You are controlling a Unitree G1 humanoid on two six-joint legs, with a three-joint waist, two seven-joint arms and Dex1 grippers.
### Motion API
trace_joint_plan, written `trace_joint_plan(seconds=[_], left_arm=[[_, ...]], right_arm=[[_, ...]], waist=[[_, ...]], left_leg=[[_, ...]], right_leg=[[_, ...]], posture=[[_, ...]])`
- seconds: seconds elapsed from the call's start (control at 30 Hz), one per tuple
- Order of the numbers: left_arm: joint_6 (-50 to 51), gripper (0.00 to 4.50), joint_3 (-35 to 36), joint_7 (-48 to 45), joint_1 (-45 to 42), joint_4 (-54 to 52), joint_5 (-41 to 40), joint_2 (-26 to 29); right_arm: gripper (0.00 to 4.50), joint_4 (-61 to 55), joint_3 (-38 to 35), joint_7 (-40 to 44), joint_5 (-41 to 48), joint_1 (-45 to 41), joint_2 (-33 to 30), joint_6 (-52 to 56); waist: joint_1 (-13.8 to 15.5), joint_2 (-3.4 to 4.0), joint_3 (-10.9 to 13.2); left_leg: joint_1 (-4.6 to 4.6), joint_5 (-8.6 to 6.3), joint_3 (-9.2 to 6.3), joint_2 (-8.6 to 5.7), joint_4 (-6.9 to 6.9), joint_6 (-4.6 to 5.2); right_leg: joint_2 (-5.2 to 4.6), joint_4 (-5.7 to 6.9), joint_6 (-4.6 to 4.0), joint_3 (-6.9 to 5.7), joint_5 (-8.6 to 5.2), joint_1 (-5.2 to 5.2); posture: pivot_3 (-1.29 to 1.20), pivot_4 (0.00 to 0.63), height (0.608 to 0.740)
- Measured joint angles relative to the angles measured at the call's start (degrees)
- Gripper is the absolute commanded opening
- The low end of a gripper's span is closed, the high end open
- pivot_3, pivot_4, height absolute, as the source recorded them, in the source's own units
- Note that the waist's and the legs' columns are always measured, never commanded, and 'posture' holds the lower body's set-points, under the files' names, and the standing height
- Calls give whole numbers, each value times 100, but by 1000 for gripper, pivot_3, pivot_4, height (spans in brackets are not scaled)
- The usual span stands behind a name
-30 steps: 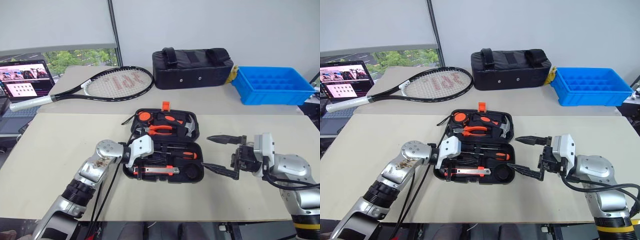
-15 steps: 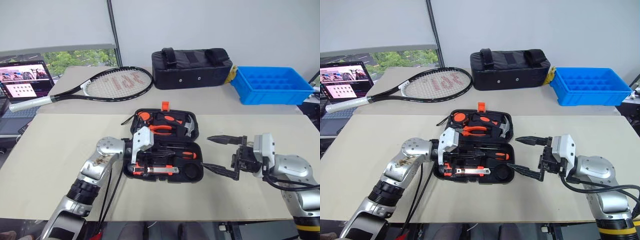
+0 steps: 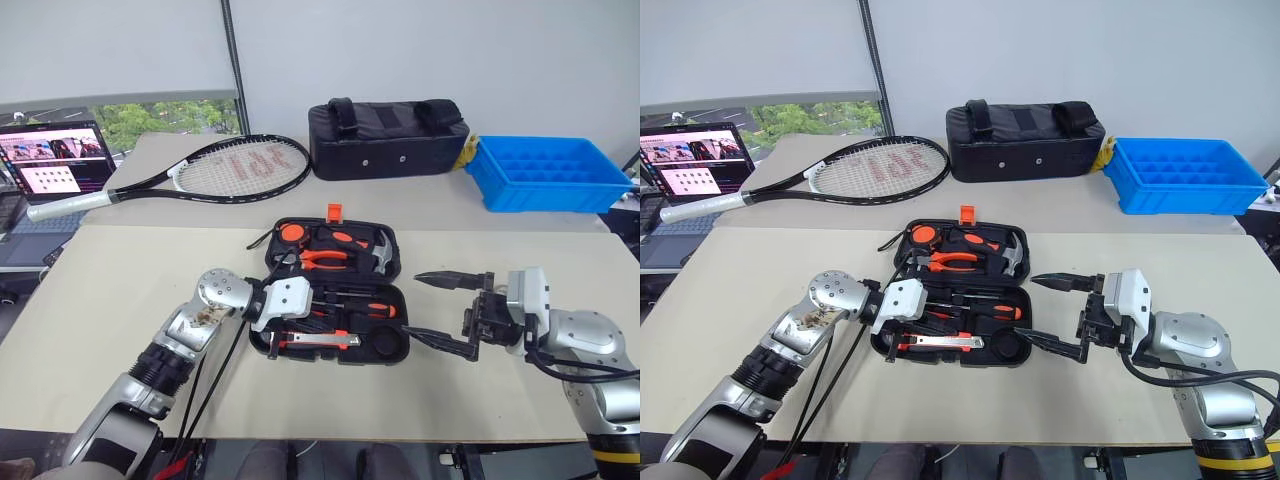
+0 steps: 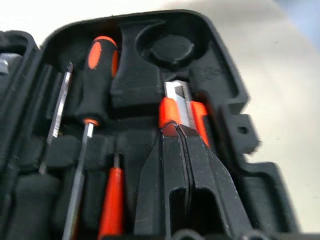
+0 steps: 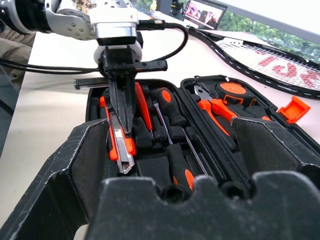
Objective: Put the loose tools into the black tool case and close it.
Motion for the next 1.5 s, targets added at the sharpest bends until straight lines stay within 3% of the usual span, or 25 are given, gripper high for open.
trace_joint_plan(seconds=[0.43, 0.53, 0.73, 0.83, 0.93, 1.17, 1.37, 1.5], left_arm=[[-770, 41, -273, 234, 113, 276, 528, -10], [-789, 41, -239, 507, 252, 374, 535, -251], [-558, 41, 153, 760, 542, 364, 102, -612], [-189, 703, 348, 633, 713, 96, -292, -550], [333, 1865, 667, 571, 762, -230, -725, -364], [1965, 4420, 1724, 588, 487, -1479, -2102, 262], [3127, 4420, 2086, 568, 278, -2503, -3015, 942], [3273, 4420, 2131, 596, 261, -2758, -3102, 1163]], right_arm=[[4500, -110, -29, -78, 5, 87, -21, 69], [4500, -110, -58, -76, 5, 111, -21, 69], [4500, -78, -121, -40, 5, 170, -22, 69], [4500, 62, -175, -36, -14, 170, -92, 68], [4500, 318, -260, -103, -189, 130, -214, 63], [4500, 1683, -252, -1215, -1651, -434, -823, 461], [4500, 2193, 6, -1286, -2027, -645, -1201, 1224], [4500, 2210, 124, -1143, -2033, -721, -1278, 1619]], waist=[[-9, 18, -67], [16, 33, -81], [-9, 40, -83], [-48, 42, -71], [-43, 37, -60], [-26, 36, -43], [-38, 45, -27], [-44, 44, -25]], left_leg=[[62, -4, -5, 5, -6, 4], [78, -2, -5, -1, -6, 9], [36, 5, -5, 1, -6, 15], [-5, 4, -4, 0, -6, 17], [-34, 2, -5, -1, -7, 20], [-57, 3, -1, -7, -8, 21], [-59, 3, -1, -5, -11, 20], [-58, 3, 0, -4, -11, 20]], right_leg=[[-43, -21, 1, 0, 0, 70], [-92, -29, 6, -1, 1, 67], [-92, -19, 4, 3, 3, 47], [-82, -24, 5, -5, 4, 17], [-70, -24, 5, -18, 4, -15], [-34, -22, 10, -20, 1, -42], [-25, -24, 10, -16, 1, -44], [-17, -27, 10, -12, 1, -43]], posture=[[0, 150, 729], [0, 150, 729], [0, 150, 729], [0, 150, 729], [0, 150, 729], [0, 150, 729], [0, 150, 729], [0, 150, 729]])
